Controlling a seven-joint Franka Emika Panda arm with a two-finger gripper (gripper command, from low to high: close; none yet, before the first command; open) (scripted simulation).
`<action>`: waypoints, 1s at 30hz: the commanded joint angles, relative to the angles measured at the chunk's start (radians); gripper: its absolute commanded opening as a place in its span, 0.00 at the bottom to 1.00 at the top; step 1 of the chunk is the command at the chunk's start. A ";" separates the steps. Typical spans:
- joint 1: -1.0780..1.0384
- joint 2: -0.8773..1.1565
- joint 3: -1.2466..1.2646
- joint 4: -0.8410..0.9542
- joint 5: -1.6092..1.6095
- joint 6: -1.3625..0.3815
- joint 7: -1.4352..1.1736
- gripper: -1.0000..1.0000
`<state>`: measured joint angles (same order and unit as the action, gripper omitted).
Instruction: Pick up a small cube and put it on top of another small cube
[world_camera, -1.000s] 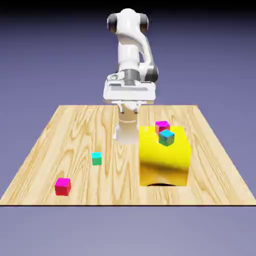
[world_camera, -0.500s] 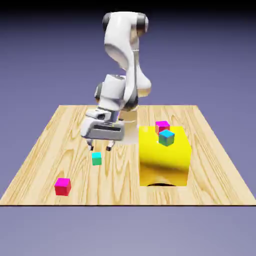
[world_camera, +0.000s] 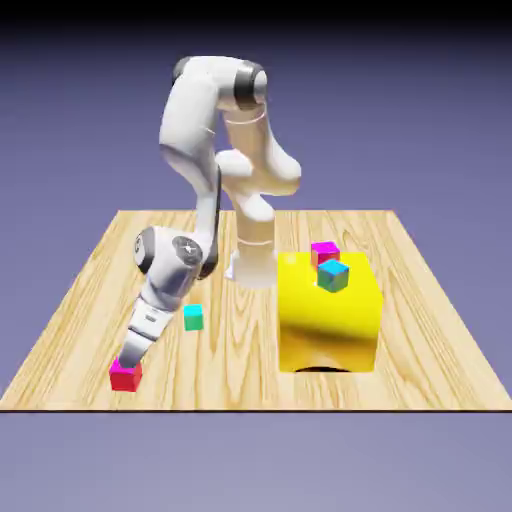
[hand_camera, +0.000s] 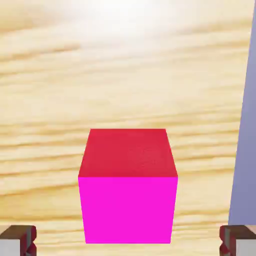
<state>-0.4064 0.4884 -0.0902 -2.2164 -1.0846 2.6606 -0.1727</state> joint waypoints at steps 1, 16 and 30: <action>0.000 0.036 -0.012 0.018 -0.024 0.019 0.021 0.50; 0.162 -0.265 0.118 -0.053 0.294 -0.315 0.105 0.00; 0.545 -0.634 0.308 -0.049 0.819 -0.924 0.504 0.00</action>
<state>0.1388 -0.1457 0.2177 -2.2650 -0.2639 1.7366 0.3309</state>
